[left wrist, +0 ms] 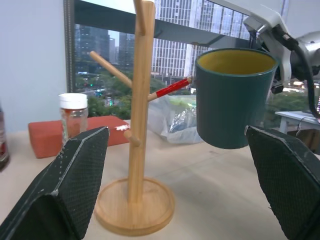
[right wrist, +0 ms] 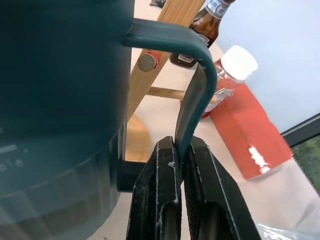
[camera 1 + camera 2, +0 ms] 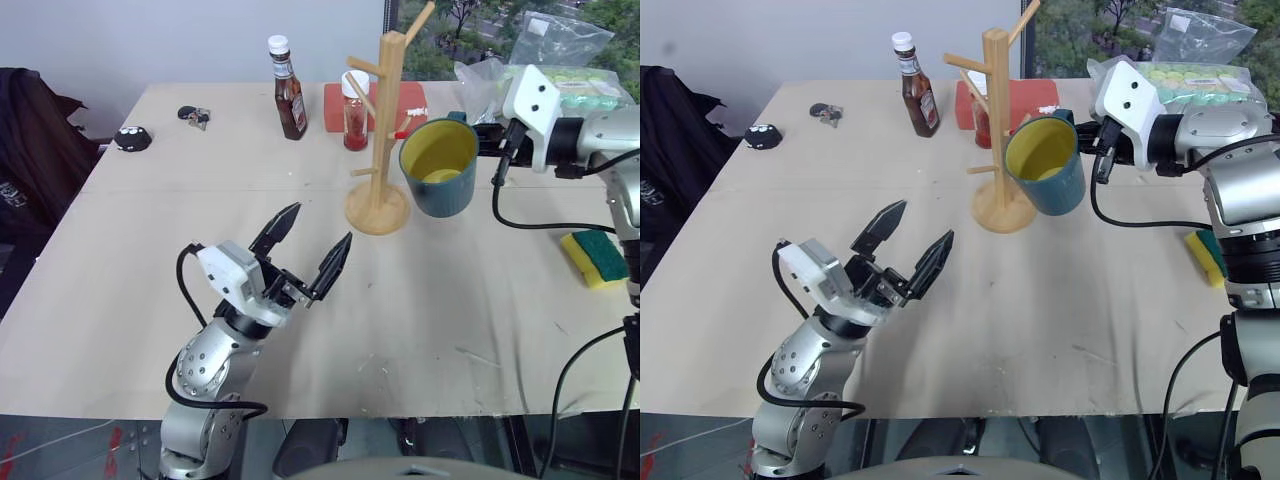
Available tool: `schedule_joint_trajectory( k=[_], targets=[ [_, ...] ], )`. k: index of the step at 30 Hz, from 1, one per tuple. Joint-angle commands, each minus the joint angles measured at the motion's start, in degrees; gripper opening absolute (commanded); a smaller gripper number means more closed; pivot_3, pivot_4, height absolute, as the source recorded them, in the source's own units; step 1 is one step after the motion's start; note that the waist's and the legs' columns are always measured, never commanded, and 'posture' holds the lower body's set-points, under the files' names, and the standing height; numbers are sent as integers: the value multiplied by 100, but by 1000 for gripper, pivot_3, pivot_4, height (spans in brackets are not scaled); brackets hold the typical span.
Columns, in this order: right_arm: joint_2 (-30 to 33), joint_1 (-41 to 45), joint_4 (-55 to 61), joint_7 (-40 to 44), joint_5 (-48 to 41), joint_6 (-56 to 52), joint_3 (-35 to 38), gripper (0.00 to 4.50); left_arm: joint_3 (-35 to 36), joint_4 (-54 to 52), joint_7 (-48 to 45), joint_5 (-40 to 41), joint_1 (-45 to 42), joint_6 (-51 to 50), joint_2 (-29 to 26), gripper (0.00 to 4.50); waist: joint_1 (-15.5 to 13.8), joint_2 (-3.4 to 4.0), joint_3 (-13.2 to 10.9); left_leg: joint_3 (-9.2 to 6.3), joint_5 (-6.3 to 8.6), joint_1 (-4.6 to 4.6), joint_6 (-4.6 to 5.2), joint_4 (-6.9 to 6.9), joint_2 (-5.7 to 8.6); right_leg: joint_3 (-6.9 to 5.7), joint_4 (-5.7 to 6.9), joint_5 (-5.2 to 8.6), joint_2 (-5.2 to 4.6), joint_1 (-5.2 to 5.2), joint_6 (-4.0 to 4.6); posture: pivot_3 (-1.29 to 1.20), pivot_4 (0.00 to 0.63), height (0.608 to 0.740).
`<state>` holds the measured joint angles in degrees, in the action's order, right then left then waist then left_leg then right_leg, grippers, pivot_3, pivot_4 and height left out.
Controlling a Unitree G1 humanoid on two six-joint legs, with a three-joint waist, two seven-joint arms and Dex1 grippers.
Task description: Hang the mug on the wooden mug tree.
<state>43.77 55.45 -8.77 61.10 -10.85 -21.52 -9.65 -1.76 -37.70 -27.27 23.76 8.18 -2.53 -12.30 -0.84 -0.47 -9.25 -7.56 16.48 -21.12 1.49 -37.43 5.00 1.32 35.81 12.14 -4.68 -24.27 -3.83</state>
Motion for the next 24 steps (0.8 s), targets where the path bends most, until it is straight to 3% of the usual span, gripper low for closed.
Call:
schedule_joint_trajectory(
  k=[1,24],
  targets=[
    [-35,360,199,116,43,-172,26,36,-16,-163,0,-17,26,337,54,4500,1,0,0,-1,0,-1,0,-1,0,-2,0,0,1,0,0,0,150,740],
    [-421,897,-191,278,748,-422,-426,36,-186,270,54,-149,-440,569,174,4500,18,0,1,5,-1,-10,-1,-1,-1,7,11,-4,14,-19,4,0,150,740]
  ],
)
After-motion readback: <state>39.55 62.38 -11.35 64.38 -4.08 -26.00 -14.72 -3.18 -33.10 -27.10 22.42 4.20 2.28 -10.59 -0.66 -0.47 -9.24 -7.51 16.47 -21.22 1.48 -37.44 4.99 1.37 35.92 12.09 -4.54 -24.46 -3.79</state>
